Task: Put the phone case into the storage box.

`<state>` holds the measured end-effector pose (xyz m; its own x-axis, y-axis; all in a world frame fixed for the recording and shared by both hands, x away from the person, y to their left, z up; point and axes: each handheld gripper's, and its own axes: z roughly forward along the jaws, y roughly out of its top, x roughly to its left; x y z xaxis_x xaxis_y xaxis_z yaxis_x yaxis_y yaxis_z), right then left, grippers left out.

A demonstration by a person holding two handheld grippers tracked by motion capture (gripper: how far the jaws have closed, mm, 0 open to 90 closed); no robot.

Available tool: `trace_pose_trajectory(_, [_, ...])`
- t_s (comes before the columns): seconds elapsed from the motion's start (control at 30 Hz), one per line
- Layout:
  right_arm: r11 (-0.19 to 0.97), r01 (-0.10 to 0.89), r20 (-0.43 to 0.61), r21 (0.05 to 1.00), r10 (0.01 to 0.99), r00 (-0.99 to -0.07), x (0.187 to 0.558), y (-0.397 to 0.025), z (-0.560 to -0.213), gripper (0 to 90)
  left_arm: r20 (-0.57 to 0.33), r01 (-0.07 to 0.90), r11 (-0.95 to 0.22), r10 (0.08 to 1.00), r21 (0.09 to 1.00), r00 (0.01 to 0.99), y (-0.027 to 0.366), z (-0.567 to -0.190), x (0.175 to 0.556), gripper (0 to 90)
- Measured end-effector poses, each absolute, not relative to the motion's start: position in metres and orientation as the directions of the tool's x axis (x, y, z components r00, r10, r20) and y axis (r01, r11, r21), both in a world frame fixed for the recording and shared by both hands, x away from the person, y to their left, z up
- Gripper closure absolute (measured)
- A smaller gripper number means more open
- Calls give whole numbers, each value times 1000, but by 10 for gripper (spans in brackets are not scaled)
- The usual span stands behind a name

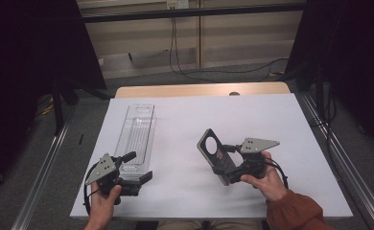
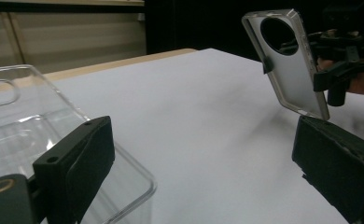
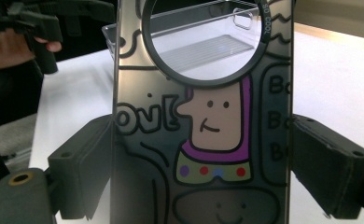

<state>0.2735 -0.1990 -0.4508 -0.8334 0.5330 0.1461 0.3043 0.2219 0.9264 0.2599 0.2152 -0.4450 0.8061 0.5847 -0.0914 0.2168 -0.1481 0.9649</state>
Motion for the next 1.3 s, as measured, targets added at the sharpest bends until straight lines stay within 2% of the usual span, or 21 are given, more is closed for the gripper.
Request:
trace_pose_trajectory(0.13, [219,300,149,928,519,-841,273,-198,-450,123,-76,209,-180,555,961,829,208,-446,262,54])
trace_pose_trajectory(0.2, [219,295,147,930,515,-844,273,-197,-450,123,-105,216,-144,544,966,833,202,-444,262,55])
trace_pose_trajectory(0.43, [222,285,139,933,507,-851,272,-194,-449,123,-104,202,-150,493,968,864,189,-440,263,49])
trace_pose_trajectory(0.73, [213,276,141,937,492,-859,271,-192,-448,123,-154,211,-87,431,974,889,166,-434,275,30])
trace_pose_trajectory(1.07, [205,269,148,941,465,-873,271,-190,-448,123,-124,151,-56,336,987,934,145,-432,287,12])
trace_pose_trajectory(1.23, [198,267,153,943,456,-877,271,-190,-448,123,-143,163,-50,272,985,952,131,-428,292,10])
trace_pose_trajectory(1.3, [196,270,156,943,455,-877,271,-190,-448,123,-137,157,-52,274,986,952,126,-425,295,9])
